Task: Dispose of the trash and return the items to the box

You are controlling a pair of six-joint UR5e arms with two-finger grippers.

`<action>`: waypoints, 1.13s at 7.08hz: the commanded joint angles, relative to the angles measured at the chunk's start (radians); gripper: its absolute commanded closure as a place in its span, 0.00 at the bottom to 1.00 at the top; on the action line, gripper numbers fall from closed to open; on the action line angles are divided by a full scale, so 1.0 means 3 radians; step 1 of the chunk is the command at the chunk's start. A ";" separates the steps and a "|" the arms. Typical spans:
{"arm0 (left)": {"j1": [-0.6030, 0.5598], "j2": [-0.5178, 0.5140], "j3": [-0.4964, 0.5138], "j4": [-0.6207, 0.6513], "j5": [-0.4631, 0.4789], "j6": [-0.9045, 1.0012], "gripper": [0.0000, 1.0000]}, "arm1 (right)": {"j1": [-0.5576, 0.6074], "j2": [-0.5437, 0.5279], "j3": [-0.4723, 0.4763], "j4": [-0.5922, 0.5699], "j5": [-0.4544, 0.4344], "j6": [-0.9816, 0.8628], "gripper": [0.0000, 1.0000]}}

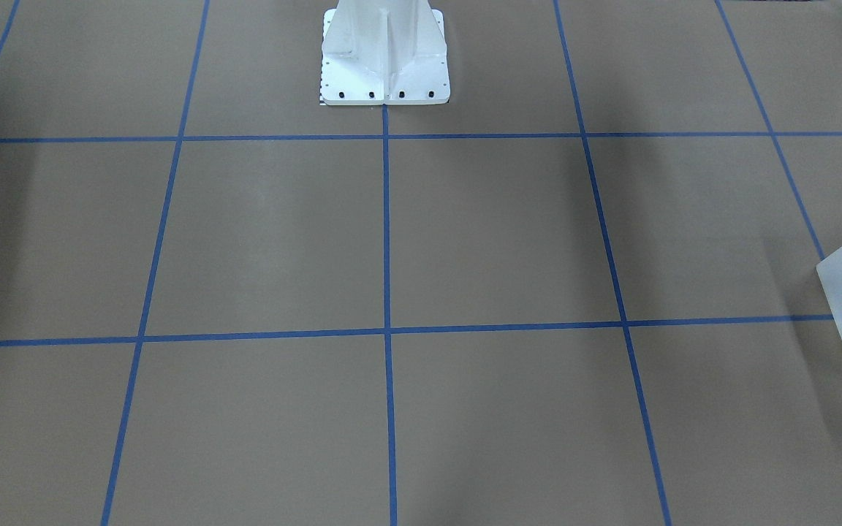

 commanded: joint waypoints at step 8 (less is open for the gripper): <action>0.0007 -0.0379 0.1077 -0.0427 -0.0101 0.0040 0.01 | -0.0830 0.0278 0.0628 0.0040 0.0079 0.1377 0.00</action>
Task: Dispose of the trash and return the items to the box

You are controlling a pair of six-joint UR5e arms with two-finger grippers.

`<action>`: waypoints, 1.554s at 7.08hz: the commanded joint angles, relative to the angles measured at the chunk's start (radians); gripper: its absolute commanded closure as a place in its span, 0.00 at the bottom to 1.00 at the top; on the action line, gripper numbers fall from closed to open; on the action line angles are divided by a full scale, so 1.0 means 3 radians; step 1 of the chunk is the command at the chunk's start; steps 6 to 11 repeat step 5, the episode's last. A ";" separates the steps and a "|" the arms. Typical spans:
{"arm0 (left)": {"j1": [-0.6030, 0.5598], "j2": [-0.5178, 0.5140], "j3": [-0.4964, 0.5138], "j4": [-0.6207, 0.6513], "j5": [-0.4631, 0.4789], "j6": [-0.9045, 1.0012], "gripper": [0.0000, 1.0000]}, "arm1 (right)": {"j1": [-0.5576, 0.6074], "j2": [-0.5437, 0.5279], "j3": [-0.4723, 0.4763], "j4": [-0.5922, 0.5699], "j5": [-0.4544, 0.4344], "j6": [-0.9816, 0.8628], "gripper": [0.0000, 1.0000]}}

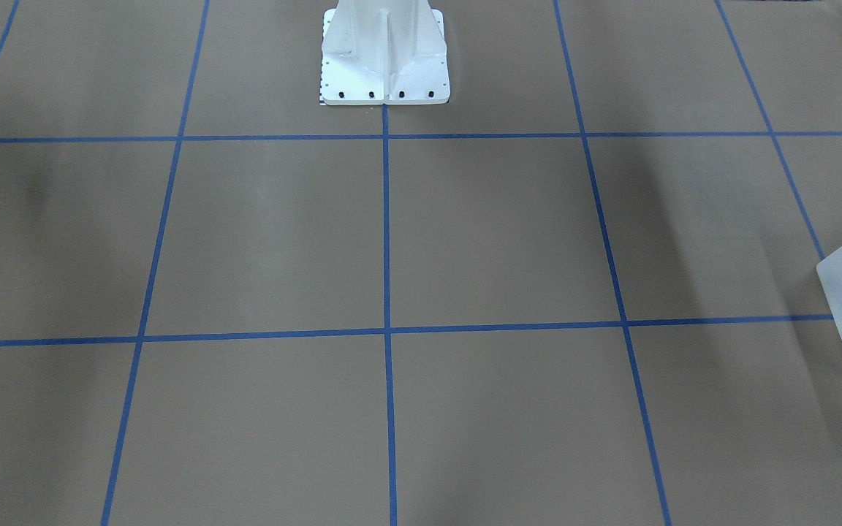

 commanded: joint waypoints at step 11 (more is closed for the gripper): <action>-0.0061 0.0949 -0.0626 -0.0869 -0.0434 -0.0057 0.01 | 0.0610 -0.0459 -0.0416 -0.0005 0.0031 -0.1186 0.00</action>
